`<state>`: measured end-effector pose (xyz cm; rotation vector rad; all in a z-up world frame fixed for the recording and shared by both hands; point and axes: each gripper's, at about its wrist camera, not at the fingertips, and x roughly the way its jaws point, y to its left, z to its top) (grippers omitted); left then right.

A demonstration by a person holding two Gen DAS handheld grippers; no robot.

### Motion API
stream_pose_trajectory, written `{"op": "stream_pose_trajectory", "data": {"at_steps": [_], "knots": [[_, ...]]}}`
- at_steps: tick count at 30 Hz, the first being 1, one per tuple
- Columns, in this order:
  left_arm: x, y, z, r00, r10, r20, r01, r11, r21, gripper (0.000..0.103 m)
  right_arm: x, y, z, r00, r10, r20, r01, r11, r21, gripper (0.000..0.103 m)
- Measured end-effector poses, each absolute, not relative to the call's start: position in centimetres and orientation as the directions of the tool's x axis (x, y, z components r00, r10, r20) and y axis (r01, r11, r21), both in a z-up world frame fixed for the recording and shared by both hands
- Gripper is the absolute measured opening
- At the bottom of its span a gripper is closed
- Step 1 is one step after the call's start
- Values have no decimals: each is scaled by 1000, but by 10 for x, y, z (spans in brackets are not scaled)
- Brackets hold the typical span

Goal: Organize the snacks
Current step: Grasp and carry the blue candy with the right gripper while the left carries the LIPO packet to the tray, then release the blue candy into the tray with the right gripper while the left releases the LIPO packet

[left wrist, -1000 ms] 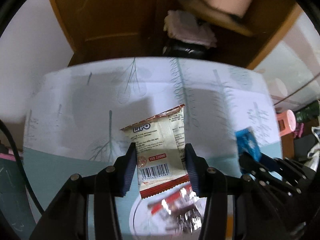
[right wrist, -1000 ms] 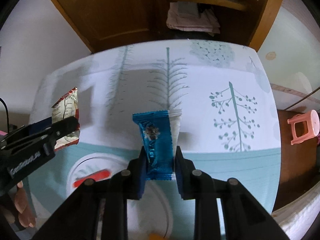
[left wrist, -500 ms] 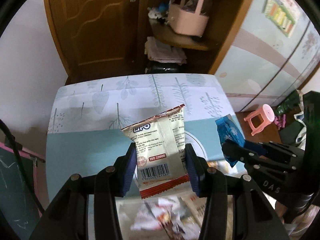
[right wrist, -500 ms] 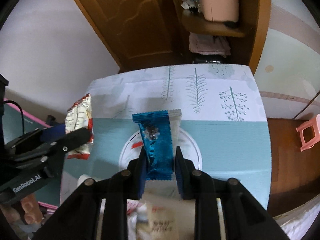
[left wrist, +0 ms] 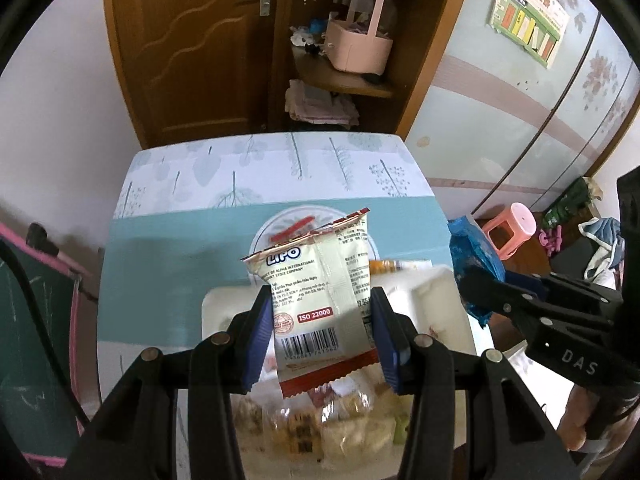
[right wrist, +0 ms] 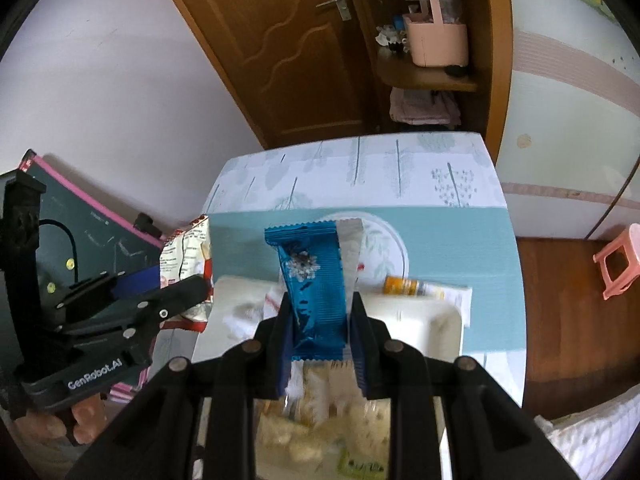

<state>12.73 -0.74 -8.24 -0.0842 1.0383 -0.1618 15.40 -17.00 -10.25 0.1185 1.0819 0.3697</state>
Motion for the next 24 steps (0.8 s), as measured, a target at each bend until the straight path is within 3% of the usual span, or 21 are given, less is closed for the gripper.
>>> {"op": "stream_pose_trajectory", "data": {"at_steps": [21,23,24], "knots": [[74,-21,-120,421,-110,-900,85,993,-81,46,92,-176,-136,294,356,-887,-206,930,306,28],[73,-21,-125,399,-121,-909,88,992,-94,56,91,-176,-138,283,343,-896,-197,935,296,29],[74,-22,-126,392,-122,-912,87,992,-95,72,91,-176,-140,275,341,-899,-189,936,297,31]]}}
